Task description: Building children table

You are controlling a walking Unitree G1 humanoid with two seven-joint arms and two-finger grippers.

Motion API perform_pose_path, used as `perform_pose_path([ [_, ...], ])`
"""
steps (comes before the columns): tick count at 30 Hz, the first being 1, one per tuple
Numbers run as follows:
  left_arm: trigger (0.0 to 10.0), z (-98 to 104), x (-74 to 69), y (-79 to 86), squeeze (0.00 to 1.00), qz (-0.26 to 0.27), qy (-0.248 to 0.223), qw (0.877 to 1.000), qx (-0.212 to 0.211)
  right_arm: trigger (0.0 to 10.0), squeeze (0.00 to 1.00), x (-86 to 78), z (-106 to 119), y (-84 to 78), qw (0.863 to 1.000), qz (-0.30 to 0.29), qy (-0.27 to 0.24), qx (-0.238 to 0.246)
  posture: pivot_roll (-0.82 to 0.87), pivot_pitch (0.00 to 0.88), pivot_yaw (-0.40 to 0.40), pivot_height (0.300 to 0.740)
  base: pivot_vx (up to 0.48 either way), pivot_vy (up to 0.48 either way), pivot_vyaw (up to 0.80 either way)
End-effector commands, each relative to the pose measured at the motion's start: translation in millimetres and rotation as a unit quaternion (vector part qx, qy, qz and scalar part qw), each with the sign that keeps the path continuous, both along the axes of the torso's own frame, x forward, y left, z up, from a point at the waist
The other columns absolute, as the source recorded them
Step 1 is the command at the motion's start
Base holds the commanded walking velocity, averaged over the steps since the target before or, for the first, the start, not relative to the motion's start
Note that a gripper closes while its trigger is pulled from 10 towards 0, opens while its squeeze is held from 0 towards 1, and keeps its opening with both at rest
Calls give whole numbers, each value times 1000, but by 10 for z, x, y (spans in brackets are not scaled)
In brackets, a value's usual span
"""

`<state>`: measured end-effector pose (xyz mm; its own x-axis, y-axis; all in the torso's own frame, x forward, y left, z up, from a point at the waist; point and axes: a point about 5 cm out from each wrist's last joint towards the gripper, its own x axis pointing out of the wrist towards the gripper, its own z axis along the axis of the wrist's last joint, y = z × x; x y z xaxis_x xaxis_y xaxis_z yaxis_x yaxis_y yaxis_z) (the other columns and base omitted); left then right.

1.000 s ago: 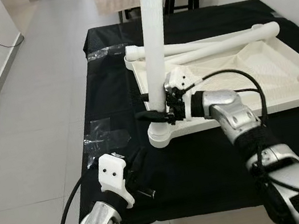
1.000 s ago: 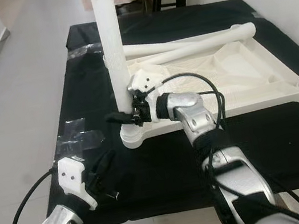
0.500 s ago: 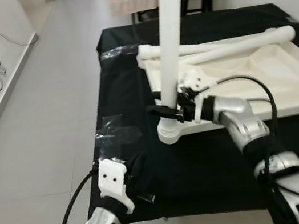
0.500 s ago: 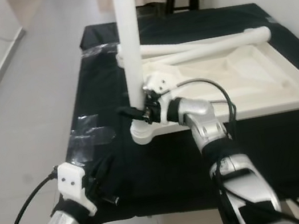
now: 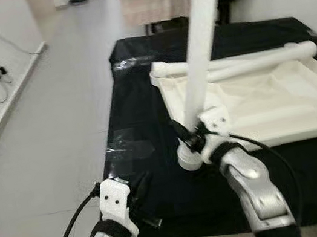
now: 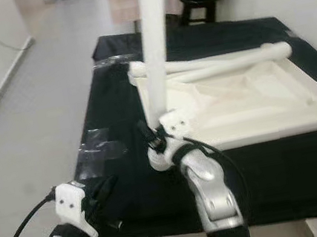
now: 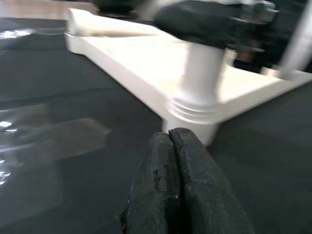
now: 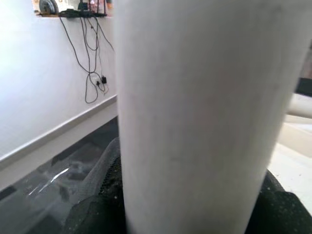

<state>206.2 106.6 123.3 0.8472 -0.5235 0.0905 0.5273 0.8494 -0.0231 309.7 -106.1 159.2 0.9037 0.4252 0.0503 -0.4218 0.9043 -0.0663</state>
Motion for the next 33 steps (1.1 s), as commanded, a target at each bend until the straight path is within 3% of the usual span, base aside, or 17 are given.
perform_pose_path([
  [1,10000,-45,-25,4,0,3,14,1000,0,10000,1000,32,-213,-52,997,7,73,8,37,131,-24,740,0,0,0],
  [3,10000,-45,-25,4,0,3,14,1000,0,10000,1000,32,-213,-52,997,7,73,8,37,131,-24,740,0,0,0],
  [4,10000,-46,-21,4,0,5,13,1000,1,10000,1000,80,-88,2,997,51,52,18,32,123,-25,740,0,0,0],
  [5,10000,-46,-21,4,0,5,13,1000,1,10000,1000,80,-88,2,997,51,52,18,32,123,-25,740,0,0,0],
  [6,10000,-48,-13,5,0,5,13,1000,2,10000,0,101,42,44,994,100,34,28,29,119,-24,740,0,0,0],
  [7,10000,-49,0,4,0,4,13,1000,1,10000,0,131,155,48,985,173,15,17,27,117,-21,740,0,0,0],
  [8,10000,-49,0,4,0,4,13,1000,1,10000,0,131,155,48,985,173,15,17,27,117,-21,740,0,0,0],
  [10,10000,-50,21,3,0,2,14,1000,1,10000,0,168,250,14,966,258,2,-17,28,115,-20,740,0,0,0],
  [13,10000,-49,42,-6,0,0,13,1000,0,10000,0,274,230,-69,950,307,16,-61,37,110,-21,740,0,0,0],
  [17,10000,-50,48,-17,0,0,13,1000,1,10000,0,360,243,-113,944,323,23,-71,42,106,-22,740,0,0,0],
  [18,10000,-51,50,-21,0,1,12,1000,1,8863,0,401,271,-131,941,331,26,-68,44,105,-21,740,0,0,0],
  [20,10000,-53,53,-28,0,1,12,1000,1,0,0,461,322,-166,939,337,29,-61,45,102,-21,740,0,0,0],
  [27,10000,-56,57,-39,0,1,12,1000,1,0,0,533,383,-242,941,333,32,-51,44,101,-21,740,0,0,0],
  [33,10000,-49,46,-44,0,1,12,1000,-1,0,0,493,301,-362,947,313,26,-69,41,117,-18,740,0,0,0],
])
